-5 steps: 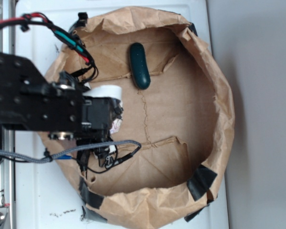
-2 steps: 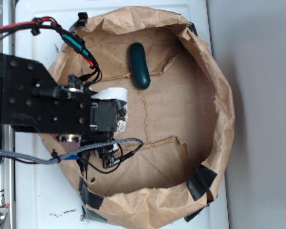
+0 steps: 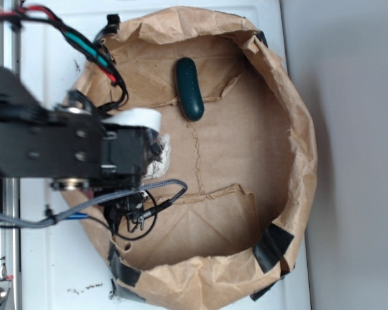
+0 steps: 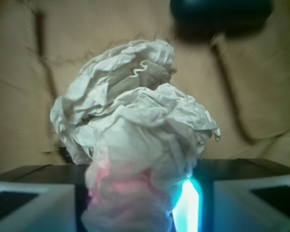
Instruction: Grab the white paper.
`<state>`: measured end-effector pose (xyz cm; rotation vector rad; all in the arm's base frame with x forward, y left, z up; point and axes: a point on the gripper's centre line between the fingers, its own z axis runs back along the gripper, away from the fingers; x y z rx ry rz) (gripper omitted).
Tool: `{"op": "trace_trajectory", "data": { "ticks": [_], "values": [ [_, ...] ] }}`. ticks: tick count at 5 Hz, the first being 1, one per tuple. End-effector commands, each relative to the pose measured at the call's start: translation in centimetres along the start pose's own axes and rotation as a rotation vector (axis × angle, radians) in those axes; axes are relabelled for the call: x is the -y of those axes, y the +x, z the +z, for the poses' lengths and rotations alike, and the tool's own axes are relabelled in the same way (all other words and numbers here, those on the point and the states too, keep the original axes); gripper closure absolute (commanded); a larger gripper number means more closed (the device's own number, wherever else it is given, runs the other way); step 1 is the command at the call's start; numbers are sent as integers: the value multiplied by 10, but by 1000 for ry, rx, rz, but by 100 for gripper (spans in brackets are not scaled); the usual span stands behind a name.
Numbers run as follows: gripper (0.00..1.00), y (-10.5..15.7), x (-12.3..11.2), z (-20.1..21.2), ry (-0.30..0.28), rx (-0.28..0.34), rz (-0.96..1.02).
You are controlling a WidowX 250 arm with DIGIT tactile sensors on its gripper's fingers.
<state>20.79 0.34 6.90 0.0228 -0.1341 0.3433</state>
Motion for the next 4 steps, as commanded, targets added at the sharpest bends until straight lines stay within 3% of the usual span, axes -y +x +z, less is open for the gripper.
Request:
{"op": "trace_trajectory", "data": {
  "ticks": [1, 2, 3, 4],
  "values": [
    [100, 27, -18, 95, -181, 150, 27],
    [100, 27, -27, 110, -231, 160, 16],
    [100, 22, -32, 123, -201, 191, 4],
    [41, 13, -31, 121, -111, 184, -37]
  ]
}}
